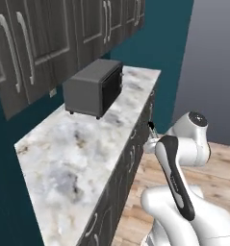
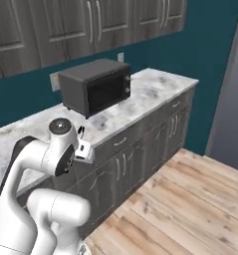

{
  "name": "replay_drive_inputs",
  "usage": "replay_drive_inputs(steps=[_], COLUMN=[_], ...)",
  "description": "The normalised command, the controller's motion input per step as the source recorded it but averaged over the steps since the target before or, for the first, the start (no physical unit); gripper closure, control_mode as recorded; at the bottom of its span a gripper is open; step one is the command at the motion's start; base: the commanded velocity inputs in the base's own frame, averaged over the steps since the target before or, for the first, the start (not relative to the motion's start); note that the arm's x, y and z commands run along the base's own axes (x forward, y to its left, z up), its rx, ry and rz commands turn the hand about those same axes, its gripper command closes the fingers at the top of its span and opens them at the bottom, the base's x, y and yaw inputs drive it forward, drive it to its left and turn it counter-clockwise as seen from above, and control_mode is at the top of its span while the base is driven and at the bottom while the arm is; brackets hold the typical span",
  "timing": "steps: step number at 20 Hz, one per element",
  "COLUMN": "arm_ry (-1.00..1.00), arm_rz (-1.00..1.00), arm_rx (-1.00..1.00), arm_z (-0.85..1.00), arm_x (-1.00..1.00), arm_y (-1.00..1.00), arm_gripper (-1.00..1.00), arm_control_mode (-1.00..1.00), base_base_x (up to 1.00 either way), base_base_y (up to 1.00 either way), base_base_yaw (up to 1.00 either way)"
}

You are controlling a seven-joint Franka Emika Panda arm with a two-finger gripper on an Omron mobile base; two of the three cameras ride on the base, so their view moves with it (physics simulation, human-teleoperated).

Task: Pick up the tongs from the counter and place them near the plate next to the oven.

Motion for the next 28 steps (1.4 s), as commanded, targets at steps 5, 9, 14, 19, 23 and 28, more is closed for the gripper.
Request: replay_drive_inputs(steps=[5, 9, 14, 19, 23, 28], arm_ry=[0.0, 0.0, 0.0, 0.0, 0.0, 0.0], arm_rz=[0.0, 0.0, 0.0, 0.0, 0.0, 0.0], arm_rx=[0.0, 0.0, 0.0, 0.0, 0.0, 0.0], arm_z=[0.0, 0.0, 0.0, 0.0, 0.0, 0.0], arm_x=[0.0, 0.0, 0.0, 0.0, 0.0, 0.0], arm_y=[0.0, 0.0, 0.0, 0.0, 0.0, 0.0], arm_gripper=[1.0, 1.0, 1.0, 1.0, 1.0, 1.0], arm_control_mode=[1.0, 1.0, 1.0, 1.0, 1.0, 1.0], base_base_x=[-0.1, -0.08, -0.01, 0.0, 0.0, 0.12], base_base_y=[0.0, 0.0, 0.0, 0.0, 0.0, 0.0], base_base_yaw=[-0.72, -0.71, -0.66, -0.62, -0.61, -0.58])
